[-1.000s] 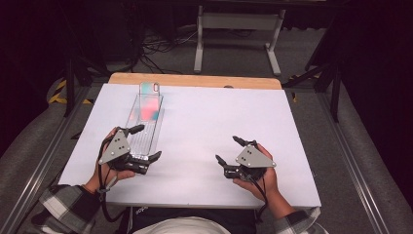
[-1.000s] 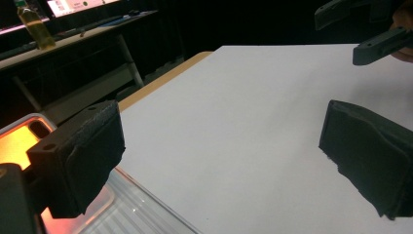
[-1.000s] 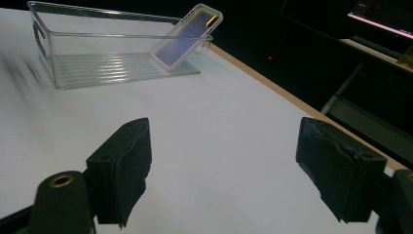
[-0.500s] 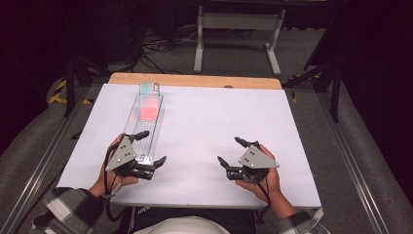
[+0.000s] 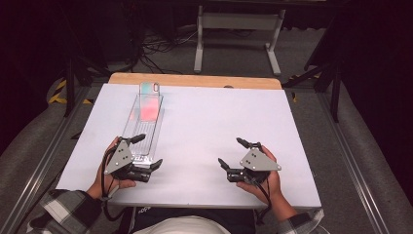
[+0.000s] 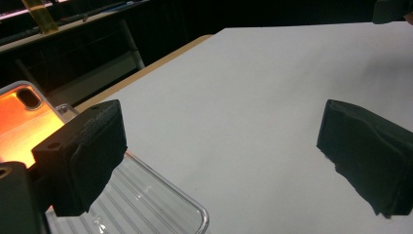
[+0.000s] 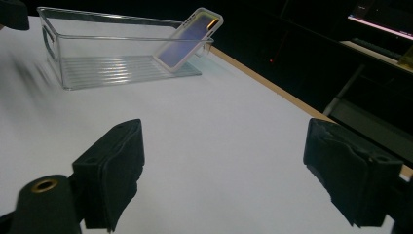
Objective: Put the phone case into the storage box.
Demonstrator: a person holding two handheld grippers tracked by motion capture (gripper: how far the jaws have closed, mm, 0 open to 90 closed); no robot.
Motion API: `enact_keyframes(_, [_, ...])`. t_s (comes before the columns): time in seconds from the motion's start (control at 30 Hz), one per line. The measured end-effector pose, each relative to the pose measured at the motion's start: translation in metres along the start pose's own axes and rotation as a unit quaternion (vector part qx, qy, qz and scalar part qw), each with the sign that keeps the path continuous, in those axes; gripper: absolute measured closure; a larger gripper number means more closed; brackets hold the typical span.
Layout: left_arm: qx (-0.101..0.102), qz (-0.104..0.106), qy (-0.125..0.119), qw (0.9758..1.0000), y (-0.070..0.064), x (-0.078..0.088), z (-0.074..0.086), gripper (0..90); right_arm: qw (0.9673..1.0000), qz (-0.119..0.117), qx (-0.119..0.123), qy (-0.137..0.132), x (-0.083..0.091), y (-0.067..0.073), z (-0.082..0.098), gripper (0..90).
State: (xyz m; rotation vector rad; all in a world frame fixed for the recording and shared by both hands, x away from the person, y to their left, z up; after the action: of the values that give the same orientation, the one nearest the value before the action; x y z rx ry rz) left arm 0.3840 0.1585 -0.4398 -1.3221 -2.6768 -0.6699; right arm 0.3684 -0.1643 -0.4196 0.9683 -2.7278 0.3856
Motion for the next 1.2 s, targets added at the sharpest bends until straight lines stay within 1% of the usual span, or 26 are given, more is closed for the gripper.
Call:
enact_keyframes(0.03, [-0.002, -0.001, 0.0, 1.0, 0.0, 0.001, 0.001, 4.3, 1.0, 0.003, -0.003, 0.0, 0.0, -0.001, 0.0, 14.5])
enact_keyframes(0.07, [0.003, 0.0, 0.003, 1.0, -0.001, 0.001, 0.003, 4.3, 1.0, -0.001, -0.006, -0.002, 0.001, -0.001, 0.0, 13.7])
enact_keyframes(0.1, [-0.001, 0.0, 0.006, 1.0, 0.0, 0.002, 0.004, 4.3, 0.9999, -0.001, -0.01, -0.001, 0.001, -0.001, 0.001, 12.5])
enact_keyframes(0.13, [0.002, 0.001, 0.004, 1.0, -0.001, 0.002, 0.005, 4.3, 0.9999, 0.002, -0.01, 0.003, 0.001, -0.002, 0.002, 11.6])
enact_keyframes(0.17, [-0.002, 0.001, 0.006, 1.0, -0.001, 0.003, 0.006, 4.3, 0.9999, 0.004, -0.009, 0.005, 0.001, -0.002, 0.003, 10.5])
enact_keyframes(0.23, [0.003, -0.003, 0.004, 1.0, 0.0, 0.003, 0.006, 4.2, 0.9999, 0.0, -0.01, 0.011, 0.001, -0.002, 0.006, 9.5])
enact_keyframes(0.3, [0.006, -0.001, 0.002, 1.0, 0.0, 0.004, 0.007, 4.2, 0.9999, -0.003, -0.01, 0.013, 0.002, -0.002, 0.008, 7.2])
enact_keyframes(0.37, [0.005, 0.001, 0.004, 1.0, 0.001, 0.005, 0.008, 4.0, 0.9998, -0.002, -0.013, 0.013, 0.003, -0.002, 0.009, 6.0])
enact_keyframes(0.4, [0.005, 0.002, 0.003, 1.0, 0.001, 0.006, 0.008, 4.0, 0.9997, 0.003, -0.011, 0.02, 0.003, -0.003, 0.013, 5.0])
enact_keyframes(0.47, [0.005, 0.0, -0.001, 1.0, 0.0, 0.006, 0.008, 4.2, 0.9997, 0.004, -0.011, 0.021, 0.003, -0.003, 0.014, 5.0])
enact_keyframes(0.57, [0.012, 0.006, 0.011, 0.9998, -0.002, 0.002, 0.012, 4.2, 0.9997, 0.005, -0.007, 0.023, 0.003, -0.003, 0.017, 4.7])
enact_keyframes(0.63, [0.012, 0.004, 0.015, 0.9998, -0.002, 0.001, 0.014, 4.3, 0.9997, 0.004, -0.007, 0.023, 0.003, -0.002, 0.018, 4.7])
enact_keyframes(0.7, [0.011, 0.007, 0.016, 0.9998, -0.003, 0.0, 0.015, 4.2, 0.9998, 0.002, 0.002, 0.022, 0.002, 0.0, 0.02, 4.7])
enact_keyframes(0.77, [0.014, 0.008, 0.014, 0.9998, -0.003, 0.0, 0.015, 4.2, 0.9998, 0.003, 0.002, 0.02, 0.003, 0.0, 0.02, 4.7])
enact_keyframes(0.9, [0.018, 0.005, 0.007, 0.9998, -0.003, 0.0, 0.014, 4.2, 0.9999, 0.002, -0.004, 0.014, 0.004, -0.001, 0.019, 4.7])
enact_keyframes(1.0, [0.02, 0.003, 0.008, 0.9998, -0.003, -0.001, 0.014, 4.2, 0.9999, 0.002, -0.006, 0.012, 0.005, -0.001, 0.019, 4.7])
enact_keyframes(1.07, [0.017, 0.006, 0.01, 0.9998, -0.004, -0.001, 0.014, 4.2, 0.9999, 0.001, -0.007, 0.011, 0.005, -0.001, 0.019, 4.7])
enact_keyframes(1.2, [0.016, 0.005, 0.01, 0.9998, -0.004, -0.001, 0.013, 4.0, 0.9999, 0.004, -0.006, 0.011, 0.006, -0.001, 0.02, 4.7])
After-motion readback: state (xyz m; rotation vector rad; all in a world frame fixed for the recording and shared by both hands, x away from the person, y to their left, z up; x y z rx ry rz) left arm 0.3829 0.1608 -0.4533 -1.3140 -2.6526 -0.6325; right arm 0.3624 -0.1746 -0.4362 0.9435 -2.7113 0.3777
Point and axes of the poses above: each handheld gripper's, and its own axes: x roughly backward along the jaws, z roughly out of its underside, y roughly to its left, the point moved 5 cm from there along -x, roughly forward along the jaws, and after that the axes turned 9 degrees about -x, right-handed, at the moved point
